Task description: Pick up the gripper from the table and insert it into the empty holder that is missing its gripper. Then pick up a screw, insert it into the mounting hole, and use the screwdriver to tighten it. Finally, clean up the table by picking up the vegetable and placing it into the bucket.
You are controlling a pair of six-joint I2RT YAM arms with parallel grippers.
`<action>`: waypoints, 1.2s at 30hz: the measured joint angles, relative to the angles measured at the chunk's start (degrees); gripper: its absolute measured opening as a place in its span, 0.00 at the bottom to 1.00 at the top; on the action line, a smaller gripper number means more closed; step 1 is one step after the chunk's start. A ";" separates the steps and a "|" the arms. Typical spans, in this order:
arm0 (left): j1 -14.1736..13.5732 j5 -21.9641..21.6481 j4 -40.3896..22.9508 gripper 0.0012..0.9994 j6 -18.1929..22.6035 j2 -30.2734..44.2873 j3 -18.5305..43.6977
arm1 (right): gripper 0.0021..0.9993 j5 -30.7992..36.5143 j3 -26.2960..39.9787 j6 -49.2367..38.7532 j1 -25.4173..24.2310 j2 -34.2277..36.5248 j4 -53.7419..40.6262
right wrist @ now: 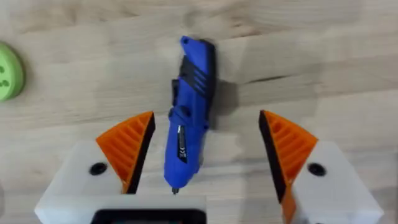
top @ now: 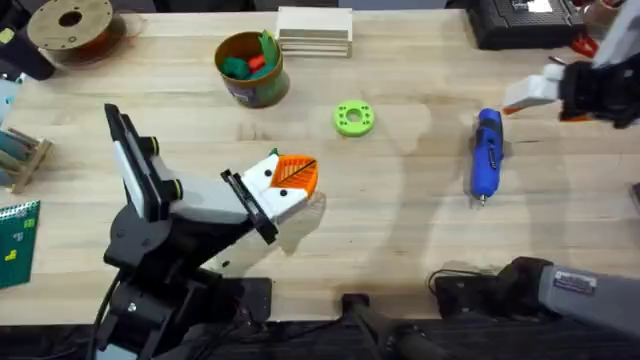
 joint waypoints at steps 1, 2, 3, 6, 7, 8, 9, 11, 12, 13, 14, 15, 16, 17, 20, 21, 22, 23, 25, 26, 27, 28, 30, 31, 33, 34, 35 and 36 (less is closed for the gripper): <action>0.00 0.01 -0.01 0.01 0.00 0.00 0.00 | 0.99 -0.92 0.00 -0.53 0.00 1.76 0.18; 0.00 0.01 -0.01 0.01 0.00 0.00 0.00 | 0.99 -1.52 0.00 -0.82 0.00 3.24 0.23; 0.00 0.01 -0.01 0.01 0.00 -0.01 0.00 | 0.99 -2.02 0.00 -1.13 0.00 5.06 0.20; 0.00 0.00 -0.01 0.01 -0.01 -0.01 0.00 | 0.99 -3.03 -0.02 -1.54 0.00 10.08 0.54; 0.00 0.01 0.00 0.01 0.00 0.00 0.00 | 0.99 -3.25 -0.02 -1.58 0.00 11.59 0.91; 0.00 0.01 -0.01 0.01 0.00 0.00 0.00 | 0.99 -3.36 -0.02 -1.64 0.00 12.89 1.42; 0.00 0.01 -0.01 0.01 0.00 -0.01 0.00 | 0.99 -3.49 -0.02 -1.76 0.00 14.16 2.00; 0.00 0.01 -0.01 0.01 0.00 0.00 0.00 | 0.99 -3.62 -0.04 -1.96 0.00 16.38 3.27; 0.00 0.01 -0.01 0.01 0.00 0.00 0.00 | 0.99 -3.71 -0.05 -1.98 0.00 17.28 3.91; 0.00 0.01 -0.01 0.01 0.00 0.00 0.00 | 0.99 -3.72 -0.07 -2.00 0.00 17.92 4.42; 0.00 0.01 -0.01 0.01 0.00 0.00 0.00 | 0.99 -3.73 -0.07 -2.00 0.00 18.41 4.82; 0.00 0.01 -0.01 0.01 0.00 0.00 0.00 | 0.99 -3.73 -0.07 -1.98 0.00 18.82 5.13; 0.00 0.01 0.01 0.01 0.00 0.00 0.00 | 0.99 -3.73 -0.07 -1.98 0.00 19.13 5.33; 0.00 0.01 -0.01 0.01 0.00 0.00 0.00 | 0.99 -3.73 -0.07 -1.98 0.00 19.31 5.38; 0.00 0.01 0.00 0.01 0.00 -0.02 0.00 | 0.99 -3.75 -0.07 -1.98 0.00 19.70 6.05; 0.00 0.01 -0.01 0.01 0.00 0.00 0.00 | 0.99 -3.76 -0.07 -1.98 0.00 19.82 6.32; 0.00 0.00 -0.01 0.01 0.00 0.00 0.00 | 0.99 -3.78 -0.07 -1.96 0.01 19.98 6.47; 0.00 0.01 -0.01 0.01 0.00 0.00 0.00 | 0.99 -3.92 -0.07 -1.96 0.08 20.18 6.54; 0.00 0.01 -0.01 0.01 0.00 0.00 0.00 | 0.99 -4.02 -0.07 -1.94 0.17 20.59 6.64; 0.00 0.01 -0.01 0.01 0.00 0.00 0.00 | 0.99 -4.12 -0.07 -1.87 0.28 20.87 6.67; 0.00 0.01 0.01 0.01 0.00 0.00 0.00 | 0.99 -4.12 -0.07 -1.63 0.41 21.14 6.67; 0.00 0.01 0.00 0.01 0.00 0.00 0.00 | 0.99 -4.14 -0.07 -1.48 0.59 21.46 6.65; 0.00 -0.01 -0.01 0.01 0.00 0.00 0.00 | 0.99 -3.72 -0.07 -1.27 1.04 21.89 6.78; 0.00 0.01 -0.01 0.01 0.00 0.00 0.00 | 0.99 -3.59 -0.07 -1.16 1.17 21.87 6.79; 0.00 -0.01 0.00 0.01 0.00 0.00 0.00 | 0.99 -3.23 -0.07 -1.09 1.42 21.89 6.85; 0.00 -0.01 -0.01 0.01 0.00 0.00 0.00 | 0.99 -3.03 -0.07 -1.09 1.58 21.88 6.87; 0.00 0.01 -0.01 0.01 0.00 0.00 0.00 | 0.99 -2.83 -0.07 -1.09 1.74 21.87 6.87; 0.00 0.01 -0.01 0.01 0.00 0.00 0.00 | 0.99 -2.67 -0.07 -1.08 1.87 21.88 6.91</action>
